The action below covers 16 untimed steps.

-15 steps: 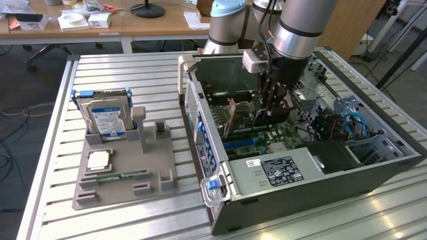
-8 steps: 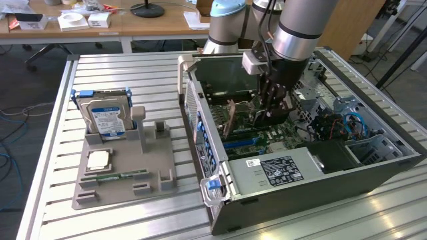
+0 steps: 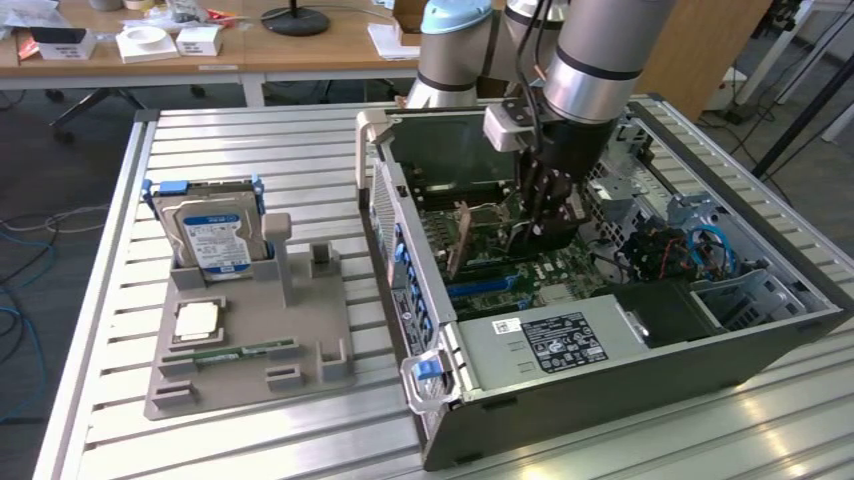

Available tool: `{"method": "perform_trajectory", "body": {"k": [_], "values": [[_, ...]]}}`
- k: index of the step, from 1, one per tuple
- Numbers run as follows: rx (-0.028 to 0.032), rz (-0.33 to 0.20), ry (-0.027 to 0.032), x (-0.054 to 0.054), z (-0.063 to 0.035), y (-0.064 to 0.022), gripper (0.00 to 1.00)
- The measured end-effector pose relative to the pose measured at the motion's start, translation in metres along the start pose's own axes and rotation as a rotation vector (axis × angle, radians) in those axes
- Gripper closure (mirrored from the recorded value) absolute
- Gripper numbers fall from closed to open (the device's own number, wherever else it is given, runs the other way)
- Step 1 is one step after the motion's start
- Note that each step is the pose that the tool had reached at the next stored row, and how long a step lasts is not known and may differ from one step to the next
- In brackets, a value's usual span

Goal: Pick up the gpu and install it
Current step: 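Insert the gpu into the slot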

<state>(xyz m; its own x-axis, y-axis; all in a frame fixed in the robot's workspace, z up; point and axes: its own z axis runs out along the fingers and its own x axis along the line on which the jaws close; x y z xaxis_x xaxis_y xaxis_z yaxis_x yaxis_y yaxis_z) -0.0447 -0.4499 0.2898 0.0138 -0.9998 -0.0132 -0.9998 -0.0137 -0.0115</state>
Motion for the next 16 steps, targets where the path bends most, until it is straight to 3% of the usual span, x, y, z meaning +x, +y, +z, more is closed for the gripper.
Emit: {"method": "perform_trajectory", "body": {"k": [16], "values": [[0.0019, 0.0, 0.0001, 0.0039, 0.0005, 0.0015, 0.74]]}}
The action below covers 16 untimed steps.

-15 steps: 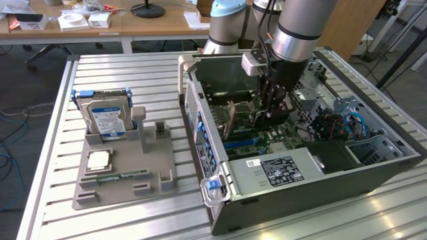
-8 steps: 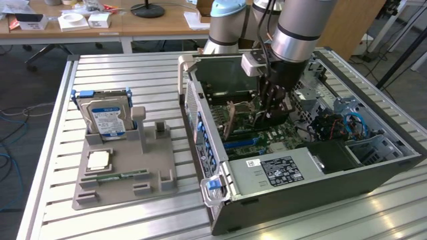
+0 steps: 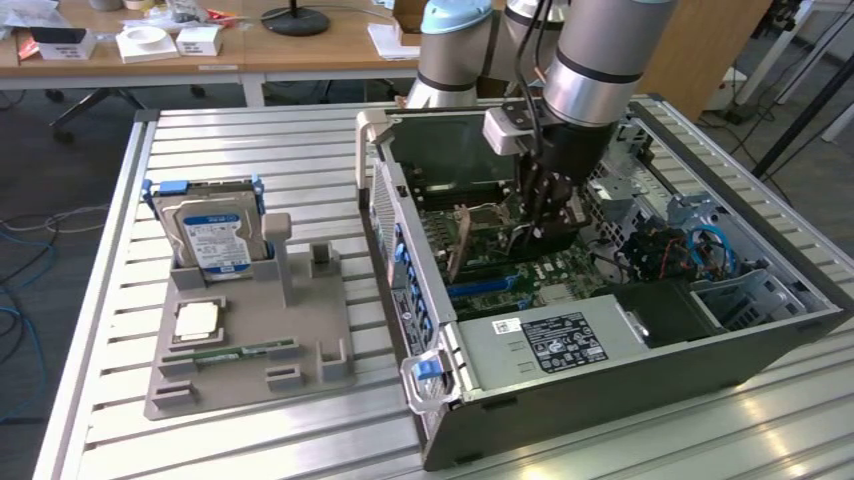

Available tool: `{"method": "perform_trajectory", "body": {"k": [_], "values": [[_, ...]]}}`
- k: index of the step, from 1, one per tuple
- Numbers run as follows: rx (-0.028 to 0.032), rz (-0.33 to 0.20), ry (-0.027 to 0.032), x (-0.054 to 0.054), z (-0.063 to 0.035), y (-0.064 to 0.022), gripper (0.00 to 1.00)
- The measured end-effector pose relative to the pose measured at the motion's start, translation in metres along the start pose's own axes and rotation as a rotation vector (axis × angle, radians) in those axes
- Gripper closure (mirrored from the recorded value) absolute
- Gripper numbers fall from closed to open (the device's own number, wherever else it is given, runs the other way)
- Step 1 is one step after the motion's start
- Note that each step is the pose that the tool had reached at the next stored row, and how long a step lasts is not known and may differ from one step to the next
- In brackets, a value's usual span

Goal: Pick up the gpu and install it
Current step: 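Insert the gpu into the slot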

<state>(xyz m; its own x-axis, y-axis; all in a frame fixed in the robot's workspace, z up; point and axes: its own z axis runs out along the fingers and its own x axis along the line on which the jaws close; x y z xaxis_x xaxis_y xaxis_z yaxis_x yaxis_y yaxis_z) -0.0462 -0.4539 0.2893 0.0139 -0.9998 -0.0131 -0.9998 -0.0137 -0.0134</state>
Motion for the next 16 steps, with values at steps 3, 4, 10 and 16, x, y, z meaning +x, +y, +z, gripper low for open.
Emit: {"method": "perform_trajectory", "body": {"k": [3, 4, 10, 16], "values": [[0.0001, 0.0, 0.0, 0.0001, 0.0, 0.0021, 0.74], [0.0, 0.0, 0.0, 0.0002, 0.0, 0.003, 0.74], [0.0, 0.0, 0.0, 0.0026, 0.0, 0.0045, 0.74], [0.0002, 0.0, 0.0, 0.0031, 0.0002, 0.0076, 0.74]]}}
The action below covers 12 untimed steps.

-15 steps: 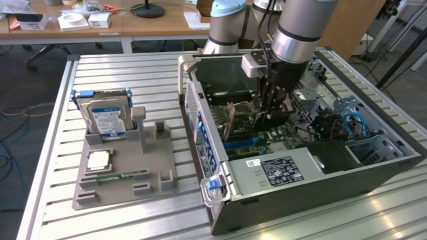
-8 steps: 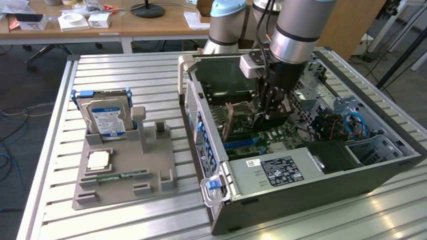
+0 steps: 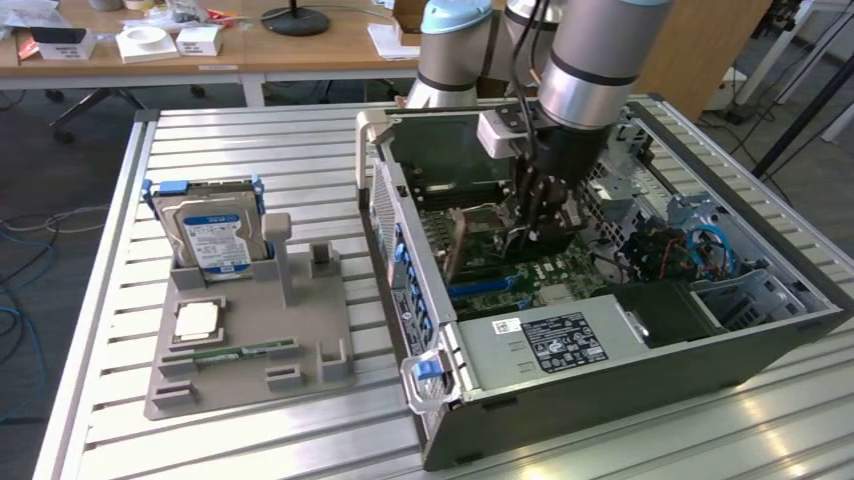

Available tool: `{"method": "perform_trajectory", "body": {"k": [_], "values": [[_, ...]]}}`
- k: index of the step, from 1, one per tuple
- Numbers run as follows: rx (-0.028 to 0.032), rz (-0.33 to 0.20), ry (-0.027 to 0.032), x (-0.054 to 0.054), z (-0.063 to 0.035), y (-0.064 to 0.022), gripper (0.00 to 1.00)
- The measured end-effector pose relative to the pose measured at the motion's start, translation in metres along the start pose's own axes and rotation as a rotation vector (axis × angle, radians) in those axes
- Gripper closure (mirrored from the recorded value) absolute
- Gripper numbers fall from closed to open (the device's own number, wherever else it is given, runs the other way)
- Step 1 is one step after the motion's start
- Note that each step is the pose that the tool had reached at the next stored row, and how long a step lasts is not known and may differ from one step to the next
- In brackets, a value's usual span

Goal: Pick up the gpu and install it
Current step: 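Insert the gpu into the slot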

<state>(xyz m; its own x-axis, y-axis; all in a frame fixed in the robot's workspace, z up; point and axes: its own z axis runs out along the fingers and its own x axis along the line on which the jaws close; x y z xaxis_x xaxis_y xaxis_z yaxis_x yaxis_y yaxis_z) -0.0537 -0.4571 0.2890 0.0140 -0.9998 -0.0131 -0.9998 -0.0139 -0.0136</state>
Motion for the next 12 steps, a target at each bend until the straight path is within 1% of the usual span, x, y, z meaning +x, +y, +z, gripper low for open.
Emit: {"method": "perform_trajectory", "body": {"k": [3, 7, 12], "values": [[0.0, 0.0, 0.0001, -0.0001, 0.0, 0.0025, 0.74], [0.0001, 0.0, 0.0001, 0.0, 0.0, 0.0025, 0.74], [0.002, 0.0, 0.0, -0.0001, -0.0001, 0.0091, 0.74]]}}
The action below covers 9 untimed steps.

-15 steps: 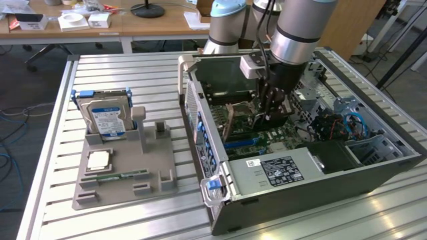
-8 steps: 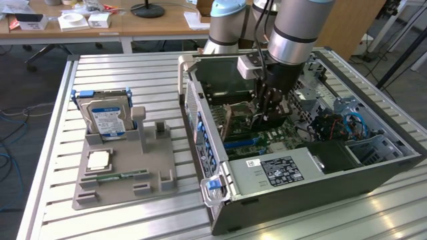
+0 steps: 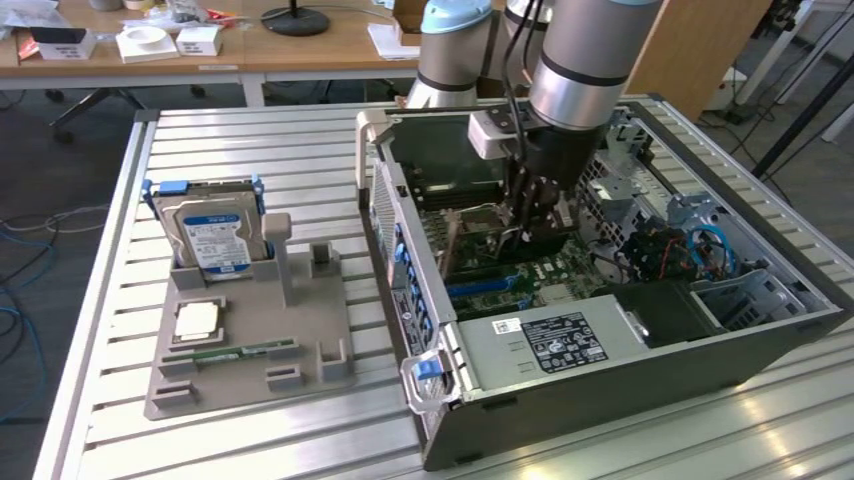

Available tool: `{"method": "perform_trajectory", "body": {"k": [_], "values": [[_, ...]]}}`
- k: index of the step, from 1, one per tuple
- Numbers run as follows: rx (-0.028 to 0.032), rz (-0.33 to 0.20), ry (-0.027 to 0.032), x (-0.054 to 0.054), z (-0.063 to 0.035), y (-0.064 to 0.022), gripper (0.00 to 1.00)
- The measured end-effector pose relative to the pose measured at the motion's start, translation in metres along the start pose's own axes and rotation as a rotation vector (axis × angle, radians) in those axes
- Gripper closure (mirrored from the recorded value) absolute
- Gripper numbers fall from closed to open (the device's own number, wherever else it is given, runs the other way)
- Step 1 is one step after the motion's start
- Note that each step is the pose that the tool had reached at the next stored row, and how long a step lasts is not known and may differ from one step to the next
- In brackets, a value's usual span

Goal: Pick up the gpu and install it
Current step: 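Insert the gpu into the slot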

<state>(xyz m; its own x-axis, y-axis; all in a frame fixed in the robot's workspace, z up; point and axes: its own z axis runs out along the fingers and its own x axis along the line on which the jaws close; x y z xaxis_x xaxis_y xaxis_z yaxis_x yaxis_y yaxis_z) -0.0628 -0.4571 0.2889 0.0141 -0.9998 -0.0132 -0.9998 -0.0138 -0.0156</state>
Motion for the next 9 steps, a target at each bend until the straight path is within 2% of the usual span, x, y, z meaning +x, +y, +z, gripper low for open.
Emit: {"method": "perform_trajectory", "body": {"k": [9], "values": [[0.0002, 0.0, 0.0, 0.0004, 0.0044, 0.0014, 0.74]]}}
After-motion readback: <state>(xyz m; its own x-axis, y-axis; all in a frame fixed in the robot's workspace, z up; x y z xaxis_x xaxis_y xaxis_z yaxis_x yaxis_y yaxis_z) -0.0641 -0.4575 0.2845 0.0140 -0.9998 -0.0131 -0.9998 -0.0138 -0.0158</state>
